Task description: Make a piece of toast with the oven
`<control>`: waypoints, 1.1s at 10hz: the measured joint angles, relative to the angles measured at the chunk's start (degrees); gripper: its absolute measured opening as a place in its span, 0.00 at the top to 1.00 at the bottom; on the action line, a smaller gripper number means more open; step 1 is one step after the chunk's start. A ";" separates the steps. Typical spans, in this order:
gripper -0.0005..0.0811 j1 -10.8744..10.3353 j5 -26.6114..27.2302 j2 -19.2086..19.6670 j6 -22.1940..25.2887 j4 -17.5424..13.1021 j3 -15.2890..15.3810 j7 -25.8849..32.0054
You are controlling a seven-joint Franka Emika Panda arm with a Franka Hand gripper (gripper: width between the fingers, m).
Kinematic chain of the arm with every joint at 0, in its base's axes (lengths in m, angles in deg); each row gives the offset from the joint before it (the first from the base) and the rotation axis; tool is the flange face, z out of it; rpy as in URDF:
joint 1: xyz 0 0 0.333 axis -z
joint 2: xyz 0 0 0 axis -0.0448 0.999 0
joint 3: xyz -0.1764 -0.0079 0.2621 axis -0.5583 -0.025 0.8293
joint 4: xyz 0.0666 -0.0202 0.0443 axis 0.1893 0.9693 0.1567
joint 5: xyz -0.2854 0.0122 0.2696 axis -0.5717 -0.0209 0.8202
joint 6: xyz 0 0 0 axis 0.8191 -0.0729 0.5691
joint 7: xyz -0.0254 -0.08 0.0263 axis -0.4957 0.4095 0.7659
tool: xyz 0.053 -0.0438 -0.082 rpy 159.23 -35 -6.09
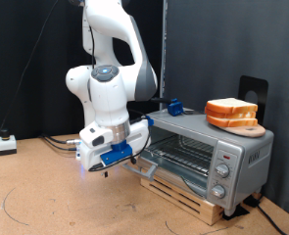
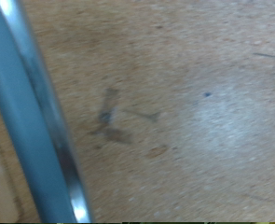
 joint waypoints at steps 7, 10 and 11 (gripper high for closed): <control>0.00 1.81 8.32 16.41 -7.07 -7.85 1.56 0.66; 0.00 3.17 9.45 19.64 -4.17 -11.22 2.27 4.76; 0.00 4.02 9.45 19.19 -2.23 -11.22 2.17 7.54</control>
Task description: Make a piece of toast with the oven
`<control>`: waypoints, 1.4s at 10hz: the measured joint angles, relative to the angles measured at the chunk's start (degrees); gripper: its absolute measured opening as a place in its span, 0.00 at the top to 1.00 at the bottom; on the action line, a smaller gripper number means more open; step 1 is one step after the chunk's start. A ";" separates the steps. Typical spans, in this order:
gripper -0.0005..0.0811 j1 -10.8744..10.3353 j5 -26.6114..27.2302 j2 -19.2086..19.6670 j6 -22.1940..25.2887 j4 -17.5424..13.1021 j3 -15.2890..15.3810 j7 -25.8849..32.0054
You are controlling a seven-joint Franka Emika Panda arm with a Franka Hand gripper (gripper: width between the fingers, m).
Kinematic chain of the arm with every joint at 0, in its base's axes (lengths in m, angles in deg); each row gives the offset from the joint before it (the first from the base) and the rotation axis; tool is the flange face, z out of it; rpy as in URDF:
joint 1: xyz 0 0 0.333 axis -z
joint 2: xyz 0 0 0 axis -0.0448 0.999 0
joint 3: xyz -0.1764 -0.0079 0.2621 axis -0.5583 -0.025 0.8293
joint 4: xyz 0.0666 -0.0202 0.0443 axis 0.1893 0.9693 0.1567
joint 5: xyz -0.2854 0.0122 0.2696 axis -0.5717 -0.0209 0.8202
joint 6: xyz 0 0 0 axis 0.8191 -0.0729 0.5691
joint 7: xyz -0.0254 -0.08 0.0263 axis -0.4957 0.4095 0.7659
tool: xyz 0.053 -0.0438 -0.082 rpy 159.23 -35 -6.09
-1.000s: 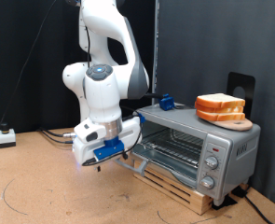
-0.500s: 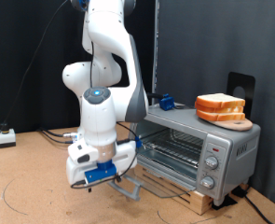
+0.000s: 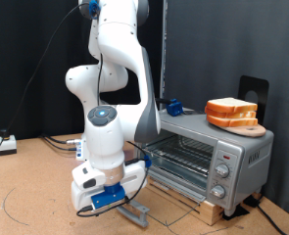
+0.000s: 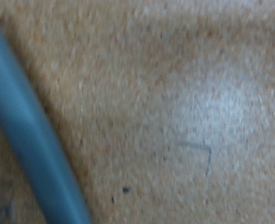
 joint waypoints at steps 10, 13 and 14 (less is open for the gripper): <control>0.00 5.83 6.84 -13.06 23.79 0.53 -1.25 21.40; 0.00 7.58 6.54 -17.61 29.32 0.61 -3.20 23.81; 0.00 8.08 5.87 -19.05 31.11 0.61 -3.87 24.35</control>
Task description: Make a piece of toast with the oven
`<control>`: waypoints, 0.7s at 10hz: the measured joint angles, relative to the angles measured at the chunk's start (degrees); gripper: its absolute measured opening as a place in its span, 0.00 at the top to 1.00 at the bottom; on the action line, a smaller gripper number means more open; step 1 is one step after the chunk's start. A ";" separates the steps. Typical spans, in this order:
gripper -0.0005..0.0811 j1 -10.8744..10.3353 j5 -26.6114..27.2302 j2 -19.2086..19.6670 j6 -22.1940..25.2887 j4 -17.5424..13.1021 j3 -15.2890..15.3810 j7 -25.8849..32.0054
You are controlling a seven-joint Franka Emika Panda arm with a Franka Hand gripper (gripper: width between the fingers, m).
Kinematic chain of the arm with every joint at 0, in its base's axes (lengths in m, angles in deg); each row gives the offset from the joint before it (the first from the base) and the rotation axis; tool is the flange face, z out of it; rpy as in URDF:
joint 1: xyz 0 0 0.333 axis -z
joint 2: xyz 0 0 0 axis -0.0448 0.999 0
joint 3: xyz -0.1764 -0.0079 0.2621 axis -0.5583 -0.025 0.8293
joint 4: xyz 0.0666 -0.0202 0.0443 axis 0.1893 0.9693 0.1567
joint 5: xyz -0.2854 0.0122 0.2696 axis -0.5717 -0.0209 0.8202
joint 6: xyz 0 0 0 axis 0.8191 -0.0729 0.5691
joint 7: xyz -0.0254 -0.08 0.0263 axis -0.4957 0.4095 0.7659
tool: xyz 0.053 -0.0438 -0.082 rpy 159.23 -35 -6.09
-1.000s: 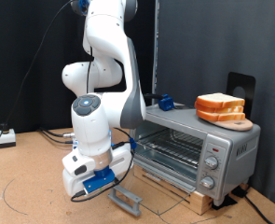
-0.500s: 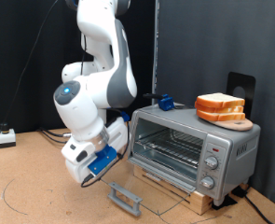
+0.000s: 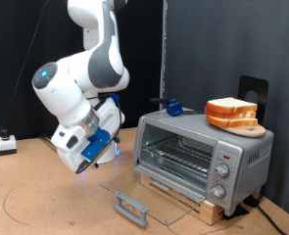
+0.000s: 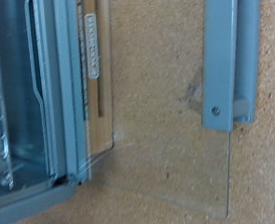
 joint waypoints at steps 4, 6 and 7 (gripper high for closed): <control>0.00 0.68 1.39 -3.06 3.52 0.70 -0.58 3.70; 0.00 0.28 7.40 -4.32 12.37 -0.18 -0.39 14.09; 0.00 0.12 8.35 -5.22 16.34 -0.43 -0.25 18.10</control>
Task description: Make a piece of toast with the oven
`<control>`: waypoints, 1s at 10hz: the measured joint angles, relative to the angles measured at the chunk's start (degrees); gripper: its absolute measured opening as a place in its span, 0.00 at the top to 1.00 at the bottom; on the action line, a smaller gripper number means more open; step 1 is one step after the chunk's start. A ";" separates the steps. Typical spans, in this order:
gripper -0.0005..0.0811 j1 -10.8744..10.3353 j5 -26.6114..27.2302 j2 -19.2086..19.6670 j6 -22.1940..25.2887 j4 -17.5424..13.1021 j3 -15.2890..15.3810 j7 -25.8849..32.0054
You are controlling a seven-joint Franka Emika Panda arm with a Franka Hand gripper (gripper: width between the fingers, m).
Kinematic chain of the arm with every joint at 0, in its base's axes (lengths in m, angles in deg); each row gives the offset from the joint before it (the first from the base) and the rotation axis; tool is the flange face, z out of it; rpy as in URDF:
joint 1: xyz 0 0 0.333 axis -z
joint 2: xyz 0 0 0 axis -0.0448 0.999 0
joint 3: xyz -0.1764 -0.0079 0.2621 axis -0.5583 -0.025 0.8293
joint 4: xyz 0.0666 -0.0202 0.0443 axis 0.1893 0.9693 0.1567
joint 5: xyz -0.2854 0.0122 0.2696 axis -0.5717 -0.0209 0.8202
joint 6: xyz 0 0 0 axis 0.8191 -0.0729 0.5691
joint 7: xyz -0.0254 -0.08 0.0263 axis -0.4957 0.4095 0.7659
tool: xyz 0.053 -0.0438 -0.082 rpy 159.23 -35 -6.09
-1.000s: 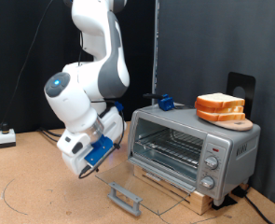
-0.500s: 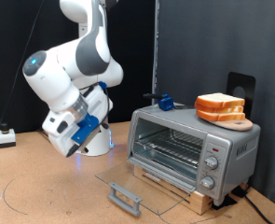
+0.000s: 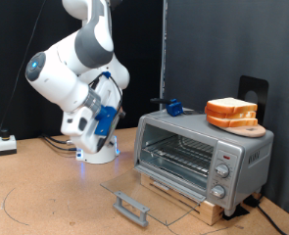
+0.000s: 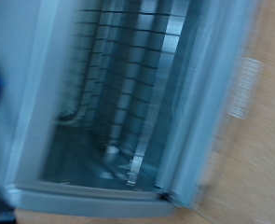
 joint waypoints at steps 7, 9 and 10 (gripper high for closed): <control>0.00 -1.59 -5.51 -9.40 1.70 2.60 4.80 10.48; 0.00 -2.48 -4.17 -11.53 5.41 1.87 5.18 16.72; 0.00 -2.83 -4.29 -13.14 7.29 1.77 5.49 18.61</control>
